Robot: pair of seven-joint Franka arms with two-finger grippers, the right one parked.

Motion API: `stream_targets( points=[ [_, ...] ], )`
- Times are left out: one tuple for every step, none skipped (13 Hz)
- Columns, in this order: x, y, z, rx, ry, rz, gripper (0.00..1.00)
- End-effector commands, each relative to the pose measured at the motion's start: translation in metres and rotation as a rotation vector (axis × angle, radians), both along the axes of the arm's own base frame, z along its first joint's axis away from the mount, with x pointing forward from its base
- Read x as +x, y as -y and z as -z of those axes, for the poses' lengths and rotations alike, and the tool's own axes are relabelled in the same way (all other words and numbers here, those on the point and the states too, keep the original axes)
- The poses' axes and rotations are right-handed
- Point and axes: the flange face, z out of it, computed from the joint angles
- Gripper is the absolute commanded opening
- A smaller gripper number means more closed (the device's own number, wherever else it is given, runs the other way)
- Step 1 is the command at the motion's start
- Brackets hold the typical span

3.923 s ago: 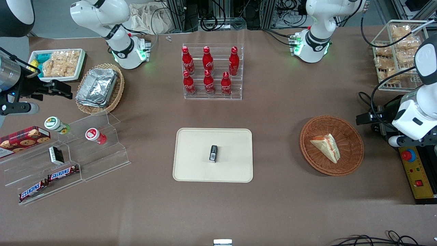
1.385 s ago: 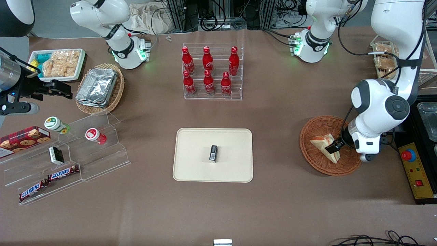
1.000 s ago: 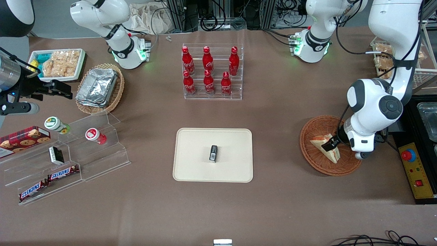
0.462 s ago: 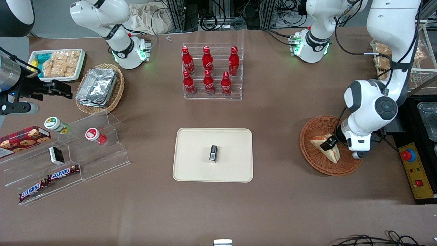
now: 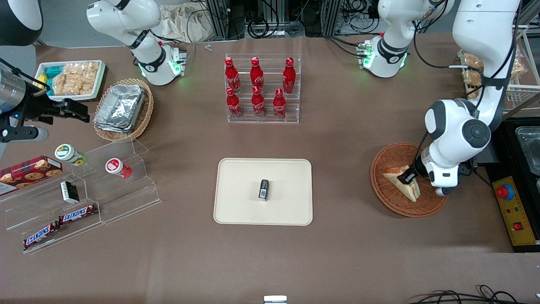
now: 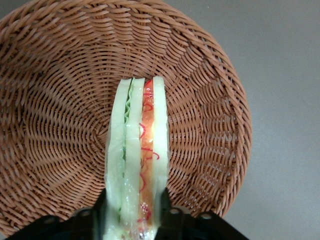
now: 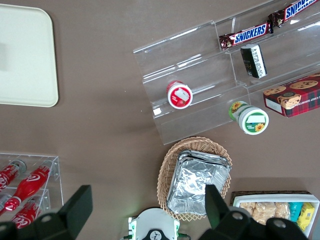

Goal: Place sandwich from basket to tray
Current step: 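Lower the open left gripper onto the sandwich and close on it, then lift the sandwich out of the basket with the left gripper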

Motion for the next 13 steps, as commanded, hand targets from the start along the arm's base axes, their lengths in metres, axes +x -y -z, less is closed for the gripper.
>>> stream_targets(
  points=[
    [-0.008, 0.003, -0.006, 0.008, 0.012, -0.036, 0.20],
    [-0.009, 0.008, -0.013, 0.008, -0.004, -0.029, 0.16],
    [-0.008, 0.012, -0.028, 0.010, -0.029, -0.018, 0.13],
    [-0.005, 0.014, -0.048, 0.012, -0.050, -0.012, 0.09],
    [0.000, 0.023, -0.071, 0.011, -0.071, 0.007, 0.06],
    [0.004, 0.030, -0.090, 0.012, -0.098, 0.021, 0.01],
    [0.010, 0.033, -0.111, 0.012, -0.115, 0.028, 0.01],
    [0.015, 0.035, -0.129, 0.012, -0.139, 0.038, 0.01],
    [0.018, 0.037, -0.146, 0.013, -0.159, 0.047, 0.01],
    [0.021, 0.044, -0.164, 0.011, -0.163, 0.063, 0.01],
    [0.023, 0.052, -0.182, 0.008, -0.166, 0.075, 0.01],
    [0.024, 0.063, -0.199, 0.004, -0.166, 0.097, 0.01],
    [0.024, 0.080, -0.214, 0.000, -0.164, 0.127, 0.01]
  ],
)
